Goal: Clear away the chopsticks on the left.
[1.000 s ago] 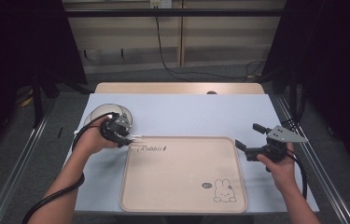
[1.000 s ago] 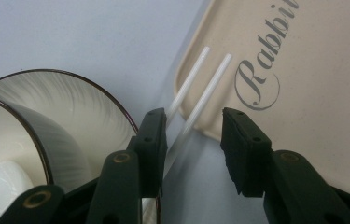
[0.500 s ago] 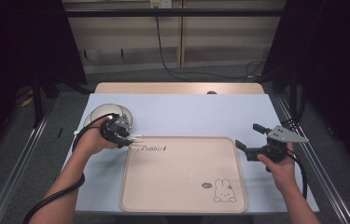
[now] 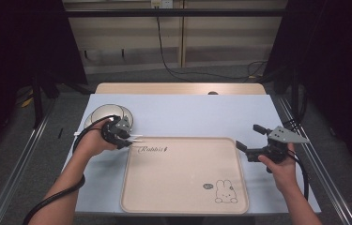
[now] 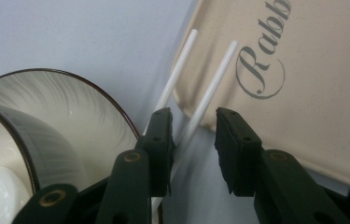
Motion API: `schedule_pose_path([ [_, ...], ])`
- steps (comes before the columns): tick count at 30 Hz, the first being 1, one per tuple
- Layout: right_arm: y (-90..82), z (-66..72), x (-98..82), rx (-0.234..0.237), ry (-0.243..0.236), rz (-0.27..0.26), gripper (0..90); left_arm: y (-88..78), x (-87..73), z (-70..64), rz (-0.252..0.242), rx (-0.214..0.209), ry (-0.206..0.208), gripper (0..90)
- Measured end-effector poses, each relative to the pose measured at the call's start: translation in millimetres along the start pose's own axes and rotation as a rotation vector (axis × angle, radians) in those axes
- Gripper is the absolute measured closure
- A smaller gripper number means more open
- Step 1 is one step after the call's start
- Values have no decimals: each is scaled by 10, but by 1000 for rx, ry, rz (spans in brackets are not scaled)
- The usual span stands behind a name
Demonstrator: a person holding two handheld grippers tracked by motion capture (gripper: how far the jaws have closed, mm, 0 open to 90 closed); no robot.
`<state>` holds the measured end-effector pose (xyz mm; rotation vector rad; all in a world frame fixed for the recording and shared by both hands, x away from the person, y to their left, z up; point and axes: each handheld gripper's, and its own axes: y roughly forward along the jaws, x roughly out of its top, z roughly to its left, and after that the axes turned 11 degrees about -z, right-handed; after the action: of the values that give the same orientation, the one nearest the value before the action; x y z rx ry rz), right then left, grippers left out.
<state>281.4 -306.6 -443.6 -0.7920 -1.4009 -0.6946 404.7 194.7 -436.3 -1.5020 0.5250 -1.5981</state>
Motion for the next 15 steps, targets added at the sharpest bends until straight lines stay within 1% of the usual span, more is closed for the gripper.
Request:
schedule_pose_path([
  [2, 4, 2, -4, 2, -2, 3, 30, 10, -16, 12, -19, -6, 8, 680],
  [3, 1, 2, -3, 3, -3, 4, 30, 15, -26, 12, -30, -11, 4, 684],
  [4, -1, 2, -1, 7, -2, 5, 30, 22, -41, 9, -39, -12, -11, 682],
  [5, -5, 2, 3, 5, 0, 4, 30, 35, -57, 5, -41, -8, -14, 682],
  [6, -7, -5, 4, 3, -1, -1, 29, 40, -62, 4, -28, -8, -5, 687],
  [7, -12, -6, 6, 0, 6, -1, 29, 51, -67, 2, -31, 2, -7, 704],
  [8, -16, -13, 8, 3, 5, -5, 29, 54, -70, 3, -33, 1, -12, 720],
  [10, -21, -16, 11, 3, 2, -4, 29, 54, -57, -8, -27, 21, -5, 762],
  [11, -22, -17, 10, 2, 3, -4, 29, 51, -53, -7, -26, 26, -13, 792],
  [12, -23, -18, 10, 3, 4, -3, 29, 40, -38, -10, -25, 27, -9, 825],
  [13, -23, -19, 10, 2, 3, -3, 29, 14, -16, -10, -61, 30, -76, 854],
  [14, -23, -19, 9, 2, 4, -3, 29, -5, -5, -10, -104, 28, -119, 865],
  [15, -25, -19, 10, 5, 8, -2, 29, -53, 30, -7, -124, 56, -125, 866],
])
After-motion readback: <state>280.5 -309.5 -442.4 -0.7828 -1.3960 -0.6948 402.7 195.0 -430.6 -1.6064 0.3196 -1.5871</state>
